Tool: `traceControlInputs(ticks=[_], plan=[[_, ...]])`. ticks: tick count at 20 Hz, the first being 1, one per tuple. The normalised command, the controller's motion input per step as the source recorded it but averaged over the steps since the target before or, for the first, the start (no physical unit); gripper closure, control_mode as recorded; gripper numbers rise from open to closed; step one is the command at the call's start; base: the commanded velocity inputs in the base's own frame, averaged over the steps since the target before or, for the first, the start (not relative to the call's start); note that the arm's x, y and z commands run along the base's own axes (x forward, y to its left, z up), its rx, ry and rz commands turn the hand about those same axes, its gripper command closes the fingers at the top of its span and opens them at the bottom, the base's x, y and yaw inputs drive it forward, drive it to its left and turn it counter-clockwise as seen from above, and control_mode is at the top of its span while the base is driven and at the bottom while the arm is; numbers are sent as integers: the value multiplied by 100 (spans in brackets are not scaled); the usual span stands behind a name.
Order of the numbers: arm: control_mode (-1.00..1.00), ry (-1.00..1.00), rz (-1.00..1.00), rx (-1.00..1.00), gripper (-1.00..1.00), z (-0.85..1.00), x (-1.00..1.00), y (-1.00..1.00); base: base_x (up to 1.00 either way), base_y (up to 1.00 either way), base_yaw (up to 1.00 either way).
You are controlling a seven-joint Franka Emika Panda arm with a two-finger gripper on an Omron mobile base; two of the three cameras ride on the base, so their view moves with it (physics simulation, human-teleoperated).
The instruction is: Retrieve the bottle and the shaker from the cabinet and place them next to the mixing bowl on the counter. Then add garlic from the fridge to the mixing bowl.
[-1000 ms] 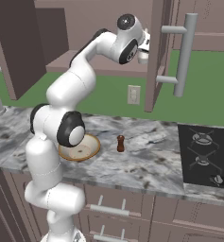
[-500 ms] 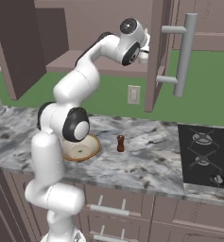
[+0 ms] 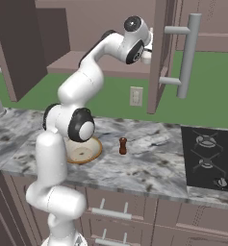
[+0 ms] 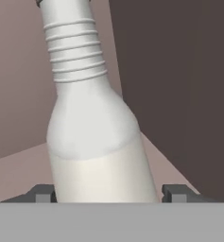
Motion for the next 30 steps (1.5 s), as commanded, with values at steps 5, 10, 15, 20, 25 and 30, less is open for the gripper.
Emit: traceControlInputs(ticks=[5, 10, 15, 20, 25, 30], plan=[[-100, 0, 0, 0, 100, 0, 0, 0, 0, 0, 0], [-100, 0, 0, 0, 100, 0, -26, 1, 0, 0, 0], [-100, -4, 2, 0, 100, -2, -81, 20, 0, 0, 0], [-100, -3, 4, 0, 100, 0, -69, 40, 0, 0, 0], [-100, -1, 3, 0, 100, -3, -75, 35, 0, 0, 0], [-100, -7, 3, 0, 100, 0, -97, 18, 0, 0, 0]])
